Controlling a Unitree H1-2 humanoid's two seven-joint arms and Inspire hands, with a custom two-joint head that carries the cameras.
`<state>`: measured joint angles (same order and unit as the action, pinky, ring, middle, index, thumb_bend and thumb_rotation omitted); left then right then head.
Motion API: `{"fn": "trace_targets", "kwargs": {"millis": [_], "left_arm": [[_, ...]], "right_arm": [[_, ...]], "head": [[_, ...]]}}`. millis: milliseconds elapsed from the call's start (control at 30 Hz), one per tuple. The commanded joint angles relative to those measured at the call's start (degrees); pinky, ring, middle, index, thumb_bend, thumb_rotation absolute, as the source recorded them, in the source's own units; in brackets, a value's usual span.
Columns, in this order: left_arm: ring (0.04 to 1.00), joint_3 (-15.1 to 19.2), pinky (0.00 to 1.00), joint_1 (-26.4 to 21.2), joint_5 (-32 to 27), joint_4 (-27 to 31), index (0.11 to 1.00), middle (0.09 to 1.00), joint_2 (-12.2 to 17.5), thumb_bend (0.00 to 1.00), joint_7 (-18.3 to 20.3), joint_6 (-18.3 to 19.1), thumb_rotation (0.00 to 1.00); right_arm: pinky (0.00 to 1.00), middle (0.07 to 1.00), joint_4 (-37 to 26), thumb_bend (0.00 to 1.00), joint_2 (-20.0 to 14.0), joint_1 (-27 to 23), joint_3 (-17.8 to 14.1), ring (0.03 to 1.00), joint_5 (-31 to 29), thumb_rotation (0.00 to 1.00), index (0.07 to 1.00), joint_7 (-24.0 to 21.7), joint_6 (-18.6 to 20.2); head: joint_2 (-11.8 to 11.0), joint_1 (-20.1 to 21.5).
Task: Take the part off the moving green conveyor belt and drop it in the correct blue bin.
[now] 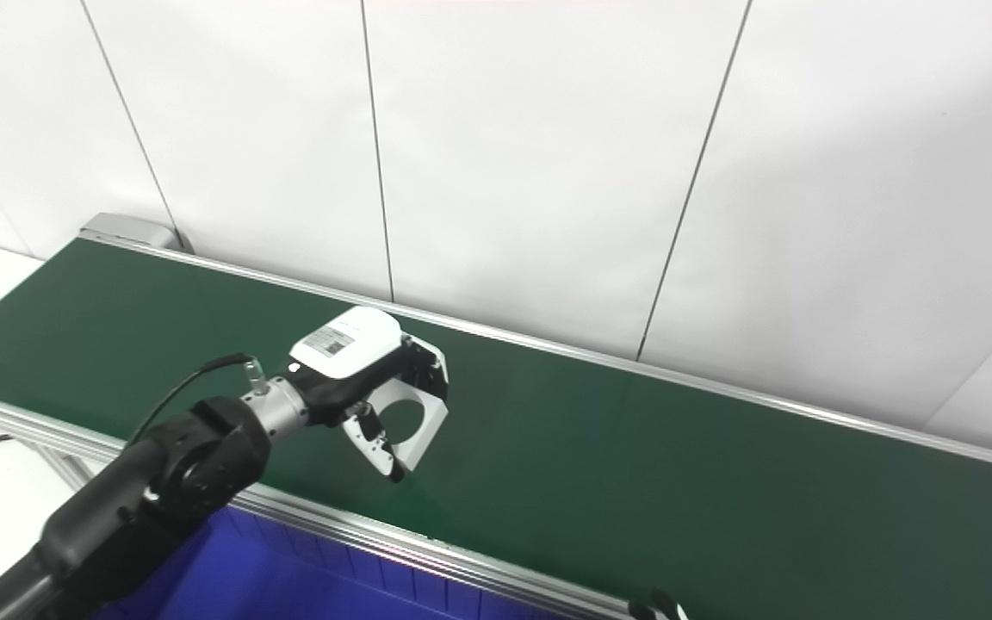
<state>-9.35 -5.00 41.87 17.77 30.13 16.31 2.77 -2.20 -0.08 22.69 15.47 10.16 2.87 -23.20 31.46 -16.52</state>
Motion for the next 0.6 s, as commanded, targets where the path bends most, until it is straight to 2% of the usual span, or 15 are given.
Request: {"fn": "trace_targets", "kwargs": {"millis": [0,100,300,500,567], "left_arm": [[0.486,1.47,0.54,-0.18,-0.76,3.13,0.515,0.444,0.34,0.52,-0.32,0.06,0.00],[0.478,2.28,0.52,0.82,-1.43,4.82,0.515,0.441,-0.27,0.52,0.18,0.37,0.00],[0.438,3.50,0.46,4.11,-5.69,10.30,0.506,0.431,-3.45,0.52,1.06,1.81,0.00],[0.427,5.01,0.44,8.70,-7.25,15.47,0.505,0.428,-6.43,0.52,1.73,3.50,0.00],[0.438,5.51,0.44,11.22,-7.23,17.62,0.505,0.432,-7.59,0.52,1.39,3.62,0.00]], "right_arm": [[0.60,0.807,-1.72,0.49,0.28,-0.10,0.05,0.751,0.26,0.82,0.876,0.09,-3.54],[0.61,0.809,-1.86,0.48,0.05,-0.12,-0.05,0.754,0.06,0.81,0.879,-0.15,-3.50],[0.62,0.810,-2.63,0.47,-0.28,0.01,-0.24,0.759,-0.19,0.80,0.883,-0.45,-3.07],[0.63,0.816,-3.75,0.47,-0.65,0.51,-0.31,0.765,-1.13,0.79,0.889,-0.91,-2.58],[0.63,0.816,-4.60,0.46,-0.91,0.69,-0.36,0.765,-1.38,0.79,0.889,-1.07,-2.22]], "head": [[0.07,0.02],[0.31,-0.12],[1.58,-0.03],[3.67,0.45],[5.31,0.62]]}}
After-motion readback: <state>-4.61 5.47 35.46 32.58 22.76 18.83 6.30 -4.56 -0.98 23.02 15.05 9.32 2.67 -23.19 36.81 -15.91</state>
